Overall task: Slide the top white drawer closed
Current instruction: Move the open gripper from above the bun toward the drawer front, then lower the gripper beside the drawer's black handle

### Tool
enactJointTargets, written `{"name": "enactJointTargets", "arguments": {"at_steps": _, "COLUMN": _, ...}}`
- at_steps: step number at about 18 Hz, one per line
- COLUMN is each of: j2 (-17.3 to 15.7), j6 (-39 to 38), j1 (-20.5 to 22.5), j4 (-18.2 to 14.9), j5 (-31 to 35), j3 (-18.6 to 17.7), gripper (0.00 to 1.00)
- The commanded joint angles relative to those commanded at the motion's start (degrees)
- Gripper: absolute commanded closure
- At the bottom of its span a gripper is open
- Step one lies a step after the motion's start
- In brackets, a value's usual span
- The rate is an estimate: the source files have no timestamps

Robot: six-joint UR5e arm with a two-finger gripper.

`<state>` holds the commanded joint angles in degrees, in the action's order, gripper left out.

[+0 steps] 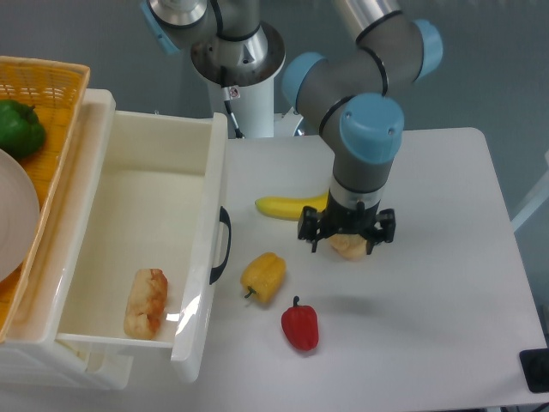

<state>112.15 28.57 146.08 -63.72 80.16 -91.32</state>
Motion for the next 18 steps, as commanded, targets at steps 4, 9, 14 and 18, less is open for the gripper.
{"name": "enactJointTargets", "arguments": {"at_steps": 4, "j2": 0.6, "j6": -1.9, "j1": -1.6, "j4": -0.3, "j5": -1.8, "j3": -0.2, "gripper": 0.0}}
{"name": "enactJointTargets", "arguments": {"at_steps": 9, "j2": 1.1, "j6": -3.3, "j1": -3.2, "j4": -0.1, "j5": -2.5, "j3": -0.3, "gripper": 0.0}}
{"name": "enactJointTargets", "arguments": {"at_steps": 14, "j2": 1.8, "j6": -4.8, "j1": -4.2, "j4": -0.1, "j5": -3.1, "j3": 0.0, "gripper": 0.0}}
{"name": "enactJointTargets", "arguments": {"at_steps": 18, "j2": 1.8, "j6": -4.9, "j1": -4.7, "j4": -0.1, "j5": -3.4, "j3": 0.0, "gripper": 0.0}}
